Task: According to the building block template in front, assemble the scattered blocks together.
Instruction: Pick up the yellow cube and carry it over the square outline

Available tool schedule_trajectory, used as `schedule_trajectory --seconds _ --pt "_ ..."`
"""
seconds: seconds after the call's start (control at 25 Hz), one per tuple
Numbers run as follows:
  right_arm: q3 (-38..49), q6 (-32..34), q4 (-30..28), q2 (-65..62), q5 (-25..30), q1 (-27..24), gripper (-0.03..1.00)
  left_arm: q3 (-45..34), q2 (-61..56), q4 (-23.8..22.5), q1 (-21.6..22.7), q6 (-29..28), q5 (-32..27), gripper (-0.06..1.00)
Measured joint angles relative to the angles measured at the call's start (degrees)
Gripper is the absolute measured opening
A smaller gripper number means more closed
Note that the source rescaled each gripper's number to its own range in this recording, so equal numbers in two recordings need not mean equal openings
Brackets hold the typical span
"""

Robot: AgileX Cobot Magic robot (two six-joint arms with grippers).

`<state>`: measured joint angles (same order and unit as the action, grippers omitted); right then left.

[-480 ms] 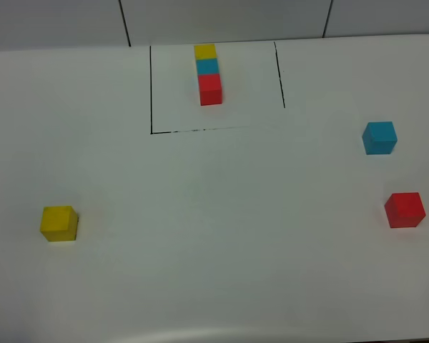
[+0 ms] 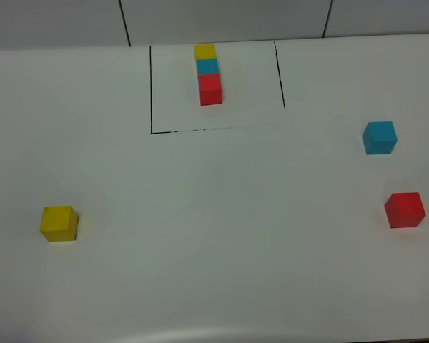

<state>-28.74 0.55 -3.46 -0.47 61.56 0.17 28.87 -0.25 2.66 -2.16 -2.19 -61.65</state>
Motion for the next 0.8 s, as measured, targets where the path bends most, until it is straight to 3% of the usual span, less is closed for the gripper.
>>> schedule_trajectory --seconds 0.8 --pt "0.0 0.0 0.0 0.0 0.0 0.0 0.83 0.0 0.0 0.0 0.0 0.0 0.0 0.39"
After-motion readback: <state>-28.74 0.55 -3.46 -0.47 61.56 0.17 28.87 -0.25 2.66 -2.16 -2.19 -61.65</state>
